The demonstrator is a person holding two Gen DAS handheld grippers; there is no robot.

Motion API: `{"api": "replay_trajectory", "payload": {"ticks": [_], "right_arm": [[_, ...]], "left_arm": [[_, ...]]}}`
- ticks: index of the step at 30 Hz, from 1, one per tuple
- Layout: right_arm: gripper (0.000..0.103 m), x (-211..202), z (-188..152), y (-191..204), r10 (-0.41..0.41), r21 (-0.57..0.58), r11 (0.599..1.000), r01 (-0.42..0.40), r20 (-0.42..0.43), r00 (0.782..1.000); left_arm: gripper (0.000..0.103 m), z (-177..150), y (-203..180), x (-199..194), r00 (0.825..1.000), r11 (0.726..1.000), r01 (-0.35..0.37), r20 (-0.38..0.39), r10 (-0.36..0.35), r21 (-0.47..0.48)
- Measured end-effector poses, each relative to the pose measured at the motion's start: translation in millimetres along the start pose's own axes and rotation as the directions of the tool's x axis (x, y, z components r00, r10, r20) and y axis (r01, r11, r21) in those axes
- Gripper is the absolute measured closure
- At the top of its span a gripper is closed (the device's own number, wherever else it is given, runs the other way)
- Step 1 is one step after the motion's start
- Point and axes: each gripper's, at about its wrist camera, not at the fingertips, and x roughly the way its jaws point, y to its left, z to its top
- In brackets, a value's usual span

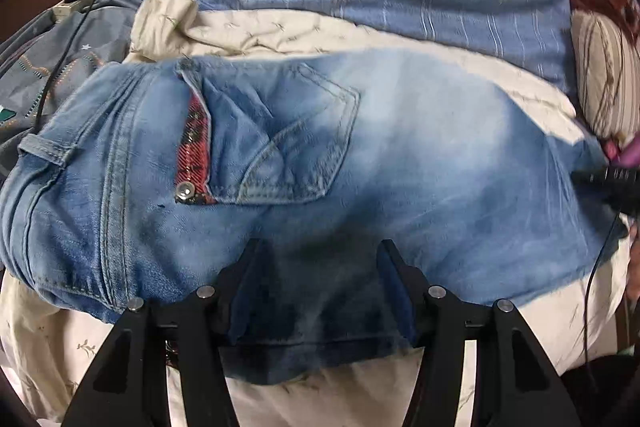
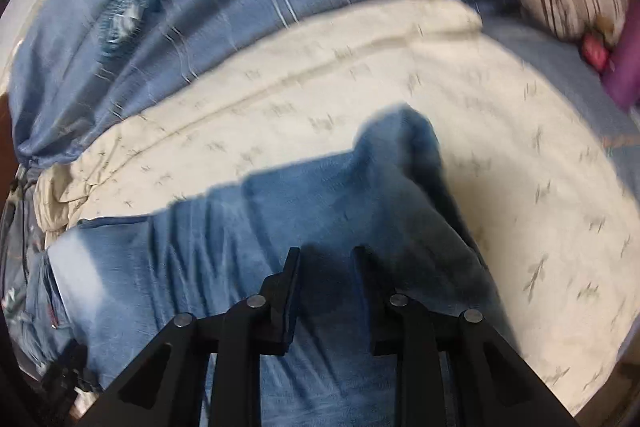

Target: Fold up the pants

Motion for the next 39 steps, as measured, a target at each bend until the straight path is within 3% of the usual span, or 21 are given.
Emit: {"api": "replay_trajectory", "payload": {"ticks": [2, 4, 8, 11, 16, 19, 20, 22, 25, 26, 28, 29, 31, 32, 34, 36, 39], "right_arm": [[0.075, -7, 0, 4, 0.003, 0.003, 1.000, -0.003, 0.003, 1.000], [0.075, -13, 0, 16, 0.059, -0.033, 0.998, -0.058, 0.032, 0.998], [0.073, -15, 3, 68, 0.215, -0.147, 0.967, -0.209, 0.026, 0.976], [0.072, -2, 3, 119, 0.281, -0.240, 0.932, -0.273, 0.000, 0.960], [0.072, 18, -15, 180, 0.279, -0.399, 0.874, -0.277, -0.053, 0.959], [0.070, 29, -38, 194, 0.208, -0.499, 0.829, -0.252, -0.143, 0.968], [0.070, 33, -46, 194, 0.187, -0.528, 0.805, -0.271, -0.208, 0.960], [0.070, 32, -54, 187, 0.199, -0.536, 0.780, -0.323, -0.276, 0.940], [0.070, 20, -42, 168, 0.294, -0.453, 0.795, -0.404, -0.295, 0.909], [0.070, 12, -33, 158, 0.364, -0.402, 0.793, -0.458, -0.290, 0.885], [0.069, 0, -22, 147, 0.432, -0.363, 0.789, -0.496, -0.247, 0.867], [0.066, -4, -16, 144, 0.457, -0.347, 0.791, -0.504, -0.212, 0.864], [0.034, -5, -7, 140, 0.509, -0.292, 0.792, -0.536, -0.168, 0.844], [0.030, -2, -1, 137, 0.546, -0.237, 0.791, -0.565, -0.145, 0.825], [0.029, 9, 8, 142, 0.596, -0.158, 0.773, -0.614, -0.151, 0.789], [0.029, 23, 16, 151, 0.634, -0.100, 0.745, -0.660, -0.202, 0.747], [0.029, 47, 20, 171, 0.655, -0.059, 0.717, -0.695, -0.284, 0.700]], "left_arm": [[0.044, -7, -4, 1, 1.000, 0.998, -0.018, -0.007, 0.019, 0.052], [0.044, -12, -6, 1, 1.000, 0.998, -0.017, -0.015, 0.018, 0.066], [0.044, -16, -3, -3, 0.999, 0.999, 0.017, -0.029, -0.015, 0.048], [0.044, -20, -4, -5, 0.999, 0.998, 0.023, -0.029, -0.021, 0.065], [0.044, -25, -6, -7, 0.999, 0.996, 0.028, -0.022, -0.027, 0.084], [0.044, -27, -5, -9, 0.999, 0.996, 0.043, -0.019, -0.041, 0.079], [0.044, -27, -3, -10, 0.999, 0.996, 0.050, -0.017, -0.049, 0.069], [0.046, -26, 0, -15, 0.998, 0.997, 0.063, -0.002, -0.063, 0.038], [0.046, -22, 2, -34, 0.992, 0.997, 0.082, 0.092, -0.083, 0.009], [0.046, -21, 1, -41, 0.988, 0.998, 0.066, 0.140, -0.067, 0.013], [0.046, -19, -3, -53, 0.973, 0.999, 0.015, 0.228, -0.021, 0.028], [0.046, -17, -5, -54, 0.972, 0.999, -0.007, 0.236, -0.001, 0.031], [0.046, -13, -4, -38, 0.984, 0.999, -0.028, 0.179, 0.023, 0.022], [0.046, -13, -2, -29, 0.991, 1.000, -0.027, 0.133, 0.025, 0.012], [0.046, -18, -2, -7, 0.996, 0.996, -0.082, 0.028, 0.081, 0.026], [0.046, -23, -13, -8, 0.990, 0.986, -0.134, 0.057, 0.129, 0.098], [0.046, -28, -18, -5, 0.988, 0.980, -0.151, 0.063, 0.144, 0.132]]}}
